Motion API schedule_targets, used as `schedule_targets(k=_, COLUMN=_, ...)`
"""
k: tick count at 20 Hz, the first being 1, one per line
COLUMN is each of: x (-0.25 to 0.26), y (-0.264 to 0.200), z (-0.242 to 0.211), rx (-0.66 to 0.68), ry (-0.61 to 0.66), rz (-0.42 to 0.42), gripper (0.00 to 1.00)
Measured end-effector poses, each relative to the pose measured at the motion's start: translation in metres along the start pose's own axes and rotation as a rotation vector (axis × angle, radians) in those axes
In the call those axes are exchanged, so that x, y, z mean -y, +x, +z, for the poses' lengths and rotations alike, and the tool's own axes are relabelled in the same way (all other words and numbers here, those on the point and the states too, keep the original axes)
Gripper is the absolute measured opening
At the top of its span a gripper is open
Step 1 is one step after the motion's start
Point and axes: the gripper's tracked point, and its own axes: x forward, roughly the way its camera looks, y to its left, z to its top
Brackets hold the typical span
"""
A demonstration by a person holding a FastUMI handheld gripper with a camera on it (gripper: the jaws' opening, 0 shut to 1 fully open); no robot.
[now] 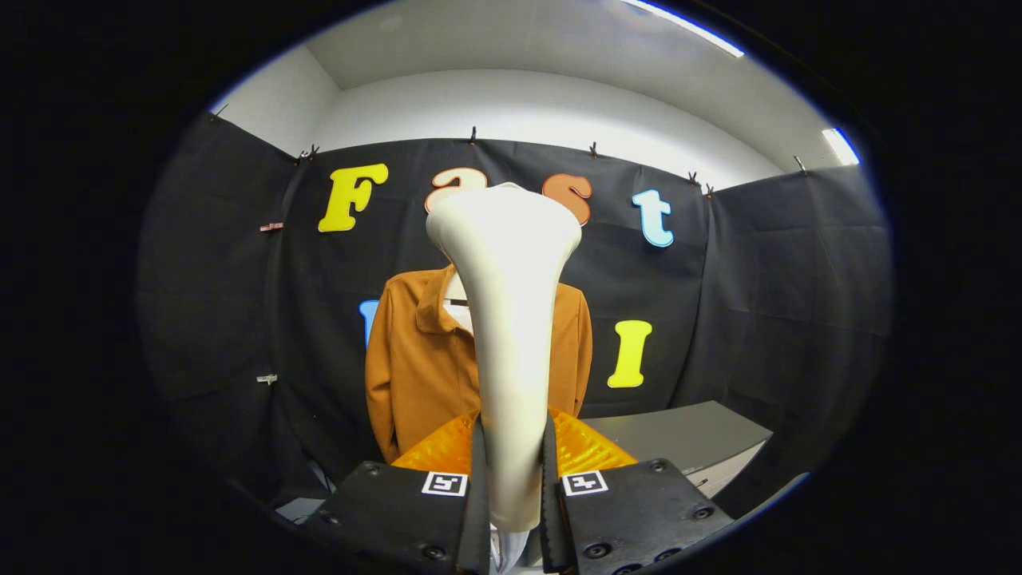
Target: Iron the clothes twice with a garment steamer, once on the left side and once on the right side.
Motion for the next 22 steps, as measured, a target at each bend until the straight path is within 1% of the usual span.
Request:
schedule_targets(k=4, x=0.001, y=-0.012, z=0.006, rx=0.021, ry=0.002, rz=-0.004, gripper=0.28)
schedule_targets(k=14, x=-0.008, y=-0.033, z=-0.006, rx=0.025, ry=0.021, rz=0.005, gripper=0.28)
schedule_targets(k=22, x=-0.006, y=-0.036, z=-0.013, rx=0.012, ry=0.017, rz=-0.01, gripper=0.28)
